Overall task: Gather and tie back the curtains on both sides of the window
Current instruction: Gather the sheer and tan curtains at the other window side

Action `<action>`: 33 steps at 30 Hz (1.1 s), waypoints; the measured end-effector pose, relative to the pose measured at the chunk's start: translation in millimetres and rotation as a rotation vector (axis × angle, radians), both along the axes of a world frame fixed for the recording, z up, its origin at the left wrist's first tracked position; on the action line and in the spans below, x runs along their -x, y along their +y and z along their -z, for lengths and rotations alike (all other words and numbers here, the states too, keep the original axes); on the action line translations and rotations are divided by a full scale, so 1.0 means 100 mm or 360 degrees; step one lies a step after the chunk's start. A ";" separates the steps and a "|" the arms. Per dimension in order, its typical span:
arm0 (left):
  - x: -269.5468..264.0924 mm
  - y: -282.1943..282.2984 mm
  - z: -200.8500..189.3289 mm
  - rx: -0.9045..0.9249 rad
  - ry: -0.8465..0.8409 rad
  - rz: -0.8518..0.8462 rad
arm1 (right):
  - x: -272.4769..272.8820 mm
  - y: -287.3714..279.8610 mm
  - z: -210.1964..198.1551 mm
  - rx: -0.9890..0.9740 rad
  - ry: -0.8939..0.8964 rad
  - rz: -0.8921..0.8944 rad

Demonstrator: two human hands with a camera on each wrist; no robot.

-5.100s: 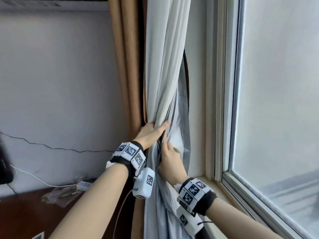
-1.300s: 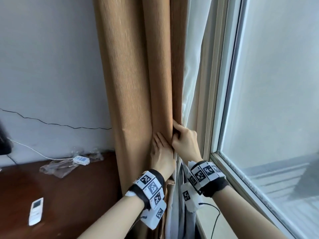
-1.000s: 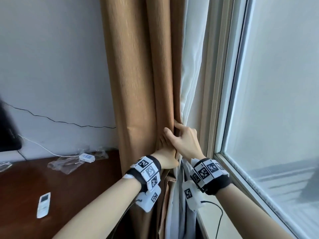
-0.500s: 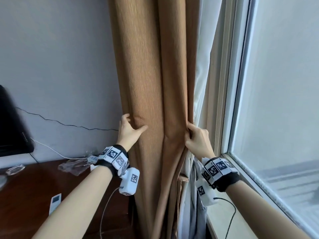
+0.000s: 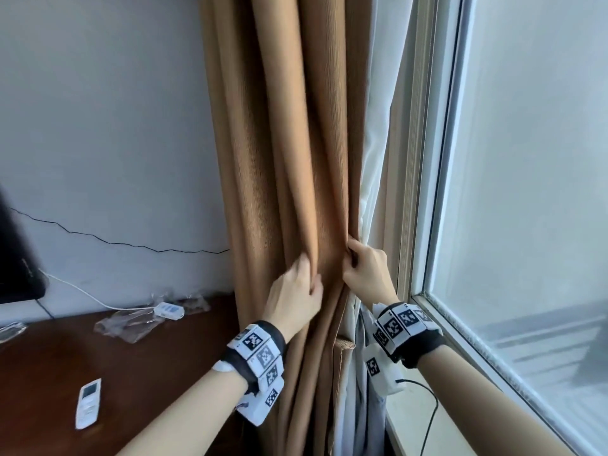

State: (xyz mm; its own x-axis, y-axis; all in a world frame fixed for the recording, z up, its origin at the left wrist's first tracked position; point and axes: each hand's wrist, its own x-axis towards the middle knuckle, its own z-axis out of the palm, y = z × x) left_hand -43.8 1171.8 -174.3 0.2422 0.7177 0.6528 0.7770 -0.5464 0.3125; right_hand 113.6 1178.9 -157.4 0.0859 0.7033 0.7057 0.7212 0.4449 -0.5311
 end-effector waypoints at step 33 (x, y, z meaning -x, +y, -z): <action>0.29 1.13 0.04 0.0760 -0.0661 -0.0051 | -0.13 0.01 0.00 -0.0031 0.0115 -0.0040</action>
State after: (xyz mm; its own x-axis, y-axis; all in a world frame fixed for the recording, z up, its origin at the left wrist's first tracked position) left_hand -72.9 1284.3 -178.5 0.0111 0.9559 0.2936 0.5523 -0.2507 0.7951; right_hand 126.8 1179.6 -157.2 0.1198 0.6921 0.7118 0.6698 0.4728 -0.5726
